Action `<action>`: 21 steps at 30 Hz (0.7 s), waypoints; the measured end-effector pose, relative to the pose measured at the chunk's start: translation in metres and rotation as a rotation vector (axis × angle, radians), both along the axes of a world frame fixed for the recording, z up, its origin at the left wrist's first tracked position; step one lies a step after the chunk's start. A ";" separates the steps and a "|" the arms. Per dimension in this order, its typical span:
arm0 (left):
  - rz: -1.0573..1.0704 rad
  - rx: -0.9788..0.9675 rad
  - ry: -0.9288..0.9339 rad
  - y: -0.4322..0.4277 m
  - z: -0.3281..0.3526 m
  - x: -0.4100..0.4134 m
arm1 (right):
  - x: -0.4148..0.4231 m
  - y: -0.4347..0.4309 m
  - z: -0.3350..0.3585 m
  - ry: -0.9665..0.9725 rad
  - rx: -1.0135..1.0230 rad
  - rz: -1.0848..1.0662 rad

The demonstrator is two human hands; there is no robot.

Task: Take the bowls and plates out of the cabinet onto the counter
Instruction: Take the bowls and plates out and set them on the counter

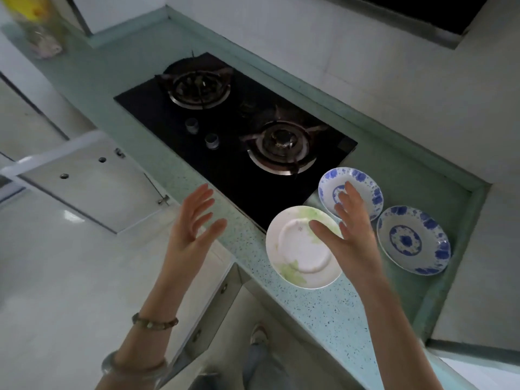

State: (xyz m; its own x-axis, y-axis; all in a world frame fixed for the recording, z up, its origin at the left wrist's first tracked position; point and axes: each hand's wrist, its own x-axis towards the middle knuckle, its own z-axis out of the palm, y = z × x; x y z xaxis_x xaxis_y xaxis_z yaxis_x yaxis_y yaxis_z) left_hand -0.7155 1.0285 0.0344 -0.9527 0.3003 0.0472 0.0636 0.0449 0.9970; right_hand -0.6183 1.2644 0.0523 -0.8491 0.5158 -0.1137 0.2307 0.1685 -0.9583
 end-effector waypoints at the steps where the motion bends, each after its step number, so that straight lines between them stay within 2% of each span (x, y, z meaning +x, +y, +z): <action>1: 0.007 0.009 0.020 -0.011 0.008 0.003 | -0.003 -0.012 0.005 0.029 -0.015 0.038; 9: 0.085 0.043 0.101 -0.128 0.040 0.033 | -0.020 -0.144 0.033 0.199 -0.128 0.340; 21: 0.205 -0.026 0.100 -0.395 0.040 0.092 | -0.007 -0.406 0.042 0.224 -0.178 0.481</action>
